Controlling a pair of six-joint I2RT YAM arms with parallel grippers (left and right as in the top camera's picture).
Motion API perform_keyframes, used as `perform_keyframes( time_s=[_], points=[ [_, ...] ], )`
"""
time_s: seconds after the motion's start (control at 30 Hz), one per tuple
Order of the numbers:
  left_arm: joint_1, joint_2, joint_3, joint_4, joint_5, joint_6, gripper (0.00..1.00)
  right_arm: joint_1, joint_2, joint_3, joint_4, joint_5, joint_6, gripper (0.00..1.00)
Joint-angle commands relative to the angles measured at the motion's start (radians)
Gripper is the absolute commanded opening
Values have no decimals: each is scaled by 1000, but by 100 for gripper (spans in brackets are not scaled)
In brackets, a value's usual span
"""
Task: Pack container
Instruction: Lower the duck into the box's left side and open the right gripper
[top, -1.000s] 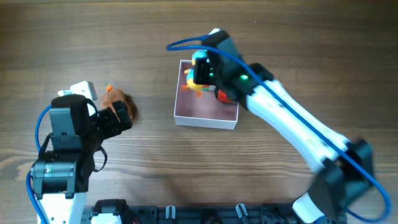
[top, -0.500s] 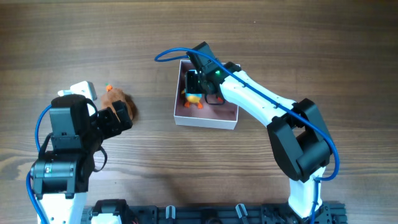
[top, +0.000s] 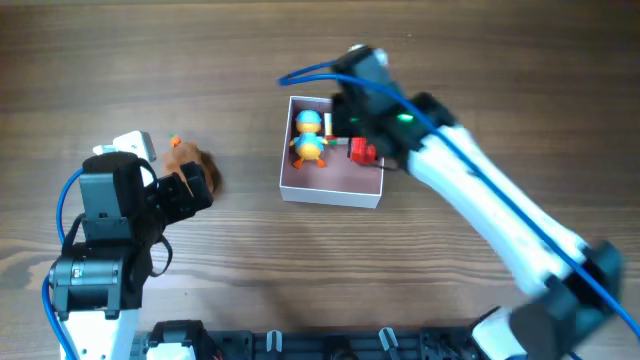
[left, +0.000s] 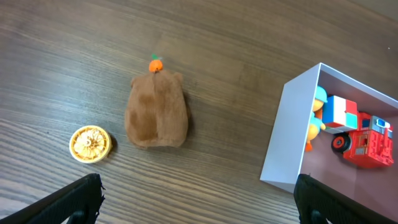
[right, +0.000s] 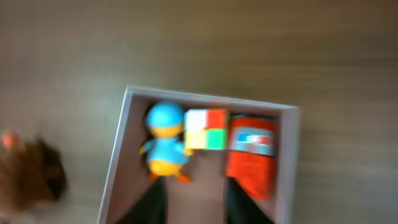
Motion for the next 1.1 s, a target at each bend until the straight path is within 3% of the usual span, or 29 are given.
perform_keyframes(
  time_s=[0.0, 0.2, 0.4, 0.57, 1.07],
  points=[
    [9, 3, 16, -1, 12, -9, 100, -115, -45, 8, -97, 130, 50, 14],
    [9, 3, 16, -12, 12, -9, 100, -280, 123, -78, -104, -35, -34, 11],
    [9, 3, 16, -11, 11, -9, 100, -300, 312, -78, 40, -192, -185, 11],
    [9, 4, 16, -11, 11, -9, 100, -300, 312, -75, 103, -346, -258, 11],
    [9, 3, 16, -15, 11, -9, 100, -301, 312, -75, 134, -397, -340, 11]
  ],
)
